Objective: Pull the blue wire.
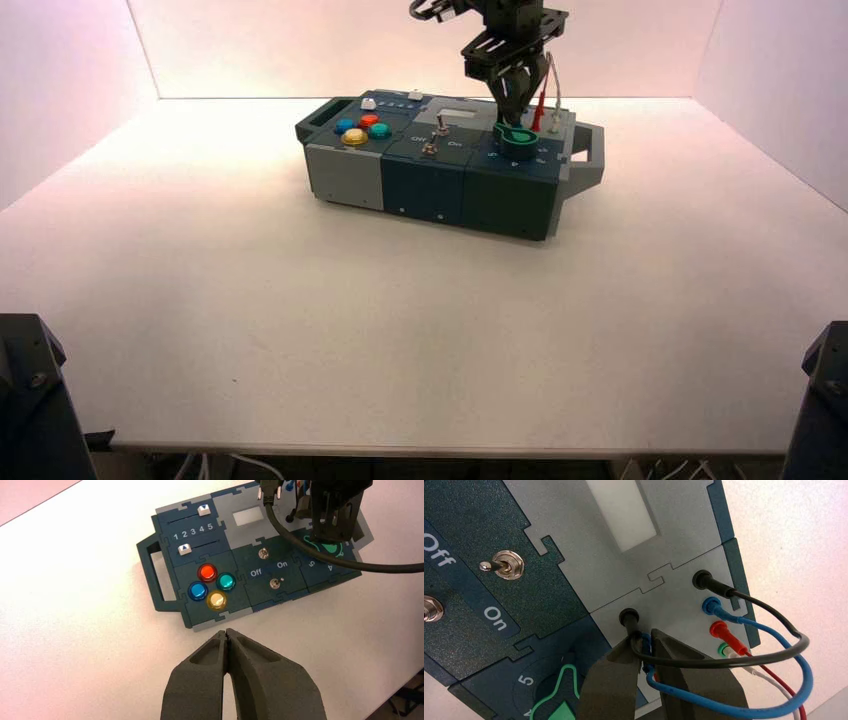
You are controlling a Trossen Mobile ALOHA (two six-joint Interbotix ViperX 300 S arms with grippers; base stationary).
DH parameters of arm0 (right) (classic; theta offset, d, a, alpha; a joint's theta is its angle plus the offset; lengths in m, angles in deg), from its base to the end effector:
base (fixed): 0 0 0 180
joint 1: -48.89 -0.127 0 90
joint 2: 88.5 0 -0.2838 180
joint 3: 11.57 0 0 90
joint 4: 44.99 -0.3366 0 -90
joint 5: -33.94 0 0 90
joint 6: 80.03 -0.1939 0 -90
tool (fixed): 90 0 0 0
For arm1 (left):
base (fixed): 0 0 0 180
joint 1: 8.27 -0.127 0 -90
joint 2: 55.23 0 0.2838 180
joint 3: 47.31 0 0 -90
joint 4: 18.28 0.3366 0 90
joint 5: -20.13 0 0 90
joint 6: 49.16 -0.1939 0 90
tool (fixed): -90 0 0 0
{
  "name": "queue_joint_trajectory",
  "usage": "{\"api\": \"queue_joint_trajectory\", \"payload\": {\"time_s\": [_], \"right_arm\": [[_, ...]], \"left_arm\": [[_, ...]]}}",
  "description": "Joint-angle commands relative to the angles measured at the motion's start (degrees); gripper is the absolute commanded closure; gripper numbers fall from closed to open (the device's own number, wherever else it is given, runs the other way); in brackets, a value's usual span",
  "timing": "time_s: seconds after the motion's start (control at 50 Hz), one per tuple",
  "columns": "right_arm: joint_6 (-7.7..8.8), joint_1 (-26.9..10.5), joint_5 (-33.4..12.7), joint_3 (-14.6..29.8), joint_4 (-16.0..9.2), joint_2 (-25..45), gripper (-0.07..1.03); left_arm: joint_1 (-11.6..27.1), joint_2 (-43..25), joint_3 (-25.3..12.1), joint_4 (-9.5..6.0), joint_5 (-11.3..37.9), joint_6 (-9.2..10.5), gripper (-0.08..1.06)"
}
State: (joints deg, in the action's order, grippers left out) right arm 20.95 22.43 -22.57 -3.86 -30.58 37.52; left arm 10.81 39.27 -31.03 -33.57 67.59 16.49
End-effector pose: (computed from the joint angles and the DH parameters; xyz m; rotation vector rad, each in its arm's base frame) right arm 0.4505 0.1793 0.0083 -0.7583 1.3580 0.4402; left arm 0.3727 -0.1688 0.1795 0.2862 0.9624 -0.6044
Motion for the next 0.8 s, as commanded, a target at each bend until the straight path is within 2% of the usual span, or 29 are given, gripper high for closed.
{"api": "queue_joint_trajectory", "payload": {"time_s": [0.02,0.8], "right_arm": [[0.44,0.44,-0.79,3.43,1.14,-3.08,0.98],[0.88,0.35,-3.60,3.52,0.62,-6.59,0.98]], "left_arm": [[0.09,0.70,-1.32,-0.09,-0.18,-0.18,1.01],[0.09,0.62,-1.49,-0.09,-0.18,-0.18,1.01]]}}
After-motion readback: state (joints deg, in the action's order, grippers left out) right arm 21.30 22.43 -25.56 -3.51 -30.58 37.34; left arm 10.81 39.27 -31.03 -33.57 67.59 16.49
